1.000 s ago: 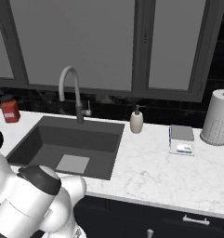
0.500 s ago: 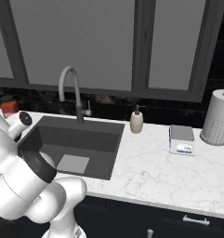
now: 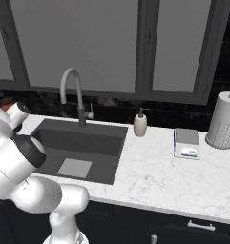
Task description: Pick the lemon wedge from the sink and place it in the bowl. Then pick the bowl and place it in the microwave. Then close the microwave door and press the start button.
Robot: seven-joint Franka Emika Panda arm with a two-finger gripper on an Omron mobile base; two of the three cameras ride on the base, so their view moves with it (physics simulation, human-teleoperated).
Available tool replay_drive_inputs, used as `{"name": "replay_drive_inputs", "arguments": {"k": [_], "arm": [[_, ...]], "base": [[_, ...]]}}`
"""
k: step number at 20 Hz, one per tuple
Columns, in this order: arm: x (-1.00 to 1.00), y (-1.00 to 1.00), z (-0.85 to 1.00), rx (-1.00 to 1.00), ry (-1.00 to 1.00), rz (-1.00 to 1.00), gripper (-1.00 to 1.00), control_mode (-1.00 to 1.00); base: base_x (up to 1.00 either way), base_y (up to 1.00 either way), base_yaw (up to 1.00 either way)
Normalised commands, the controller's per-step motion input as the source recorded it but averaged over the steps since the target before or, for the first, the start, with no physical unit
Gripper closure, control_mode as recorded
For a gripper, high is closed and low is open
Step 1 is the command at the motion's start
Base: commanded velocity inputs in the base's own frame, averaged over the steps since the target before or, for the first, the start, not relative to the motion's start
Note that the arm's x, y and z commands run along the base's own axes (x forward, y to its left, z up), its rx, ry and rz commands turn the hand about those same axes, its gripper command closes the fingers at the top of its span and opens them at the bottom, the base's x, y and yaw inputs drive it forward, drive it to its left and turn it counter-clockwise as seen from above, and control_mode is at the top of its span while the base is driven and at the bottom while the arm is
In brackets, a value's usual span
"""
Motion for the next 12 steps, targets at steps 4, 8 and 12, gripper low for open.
{"name": "replay_drive_inputs", "arguments": {"k": [4,8,12], "arm": [[0.00,0.20,-0.19,-0.17,0.00,0.04,-1.00,-1.00],[0.01,0.02,-0.23,-0.07,0.01,0.00,-1.00,-1.00],[0.11,0.07,-0.10,-0.06,0.02,0.00,-1.00,-1.00]], "base": [[0.00,0.00,0.00],[0.00,0.00,0.00],[0.00,0.00,0.00]]}}
